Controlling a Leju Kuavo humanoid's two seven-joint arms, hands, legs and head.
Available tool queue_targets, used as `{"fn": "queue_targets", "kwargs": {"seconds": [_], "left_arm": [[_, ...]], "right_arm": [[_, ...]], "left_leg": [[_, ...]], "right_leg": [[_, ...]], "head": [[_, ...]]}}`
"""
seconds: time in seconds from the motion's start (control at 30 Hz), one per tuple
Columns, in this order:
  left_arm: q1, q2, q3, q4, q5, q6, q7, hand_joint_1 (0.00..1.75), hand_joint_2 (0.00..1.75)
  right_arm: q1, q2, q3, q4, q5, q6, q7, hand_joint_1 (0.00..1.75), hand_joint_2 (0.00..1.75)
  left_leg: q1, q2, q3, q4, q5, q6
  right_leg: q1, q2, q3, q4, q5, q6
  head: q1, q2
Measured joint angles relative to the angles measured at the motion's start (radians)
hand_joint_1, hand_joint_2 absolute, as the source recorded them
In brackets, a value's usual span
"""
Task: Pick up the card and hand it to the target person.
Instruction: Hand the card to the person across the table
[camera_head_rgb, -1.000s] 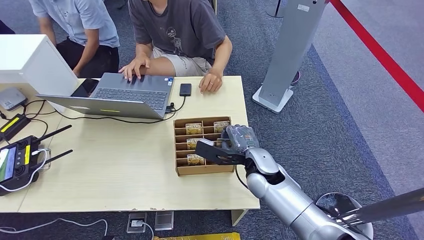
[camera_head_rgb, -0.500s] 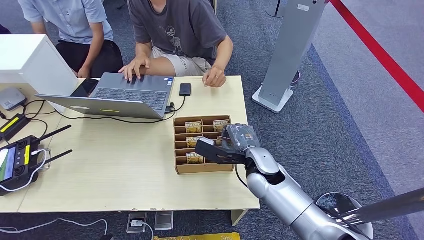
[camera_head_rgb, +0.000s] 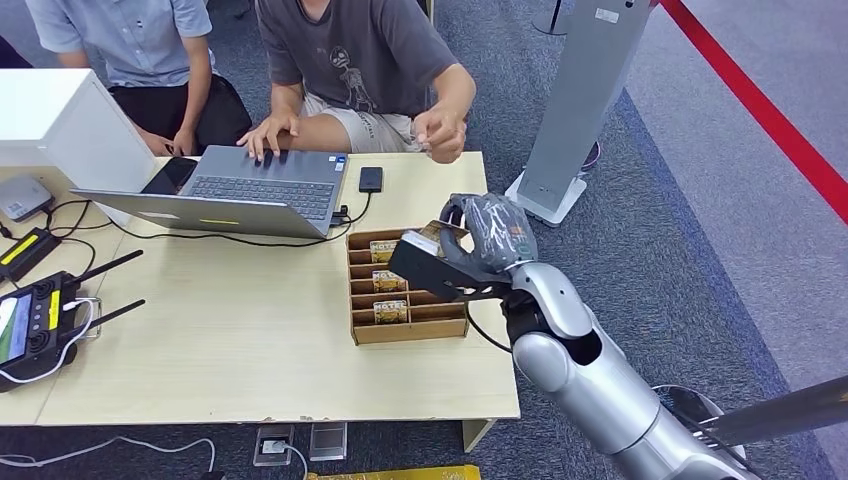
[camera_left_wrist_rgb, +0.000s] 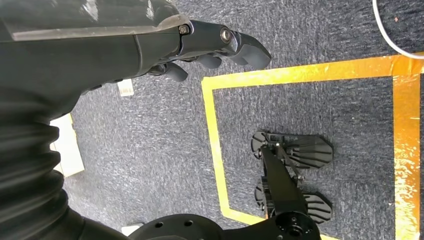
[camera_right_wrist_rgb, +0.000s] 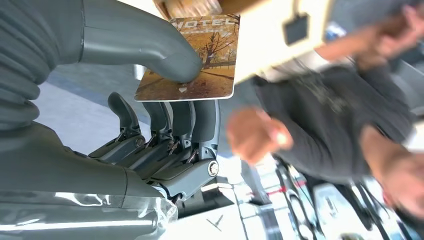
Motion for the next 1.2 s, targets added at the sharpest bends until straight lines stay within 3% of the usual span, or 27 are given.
{"fn": "queue_targets", "kwargs": {"seconds": [0.13,0.27,0.53,0.87,1.0,1.2], "left_arm": [[0.000,0.000,0.000,0.000,-0.003,-0.001,0.000,0.00,1.75],[-0.002,0.000,-0.001,0.000,-0.019,-0.008,-0.004,0.00,1.75],[-0.011,0.000,-0.013,0.000,-0.047,-0.019,-0.018,0.00,1.75],[-0.013,0.000,-0.030,0.000,-0.051,-0.023,-0.018,0.00,1.75],[-0.013,0.000,-0.037,0.000,-0.052,-0.034,-0.015,0.00,0.00],[-0.012,0.000,-0.044,0.000,-0.052,-0.040,-0.028,0.00,0.00]], "right_arm": [[-0.021,-0.006,-0.011,-0.053,-0.013,0.006,-0.005,1.41,1.75],[-0.086,0.008,-0.011,-0.005,-0.044,-0.013,-0.055,1.41,1.75],[-0.324,0.130,0.006,0.429,-0.089,-0.083,-0.252,1.41,1.75],[-0.476,0.248,0.029,0.836,-0.069,-0.079,-0.288,1.41,1.75],[-0.491,0.276,0.035,0.923,-0.054,-0.079,-0.298,0.00,1.75],[-0.510,0.307,0.045,0.994,-0.036,-0.080,-0.310,0.00,1.75]], "left_leg": [[0.000,0.000,0.000,0.000,0.000,0.000],[0.000,0.000,-0.001,0.000,0.000,0.000],[0.000,-0.001,-0.002,0.000,0.002,0.000],[0.000,-0.001,-0.003,0.000,0.002,0.000],[0.000,-0.001,-0.003,0.000,0.002,0.000],[0.000,-0.001,-0.003,0.000,0.002,0.000]], "right_leg": [[0.000,0.000,0.000,0.000,0.000,0.000],[0.000,0.000,0.000,0.001,0.000,0.000],[0.000,-0.002,0.000,0.002,0.000,0.000],[0.000,-0.003,-0.001,0.002,0.000,0.000],[0.000,-0.002,-0.001,0.002,0.000,0.000],[0.000,-0.002,-0.002,0.002,0.000,0.000]], "head": [[0.000,0.000],[0.000,0.000],[-0.001,0.000],[0.001,0.000],[0.001,0.000],[-0.001,0.000]]}}
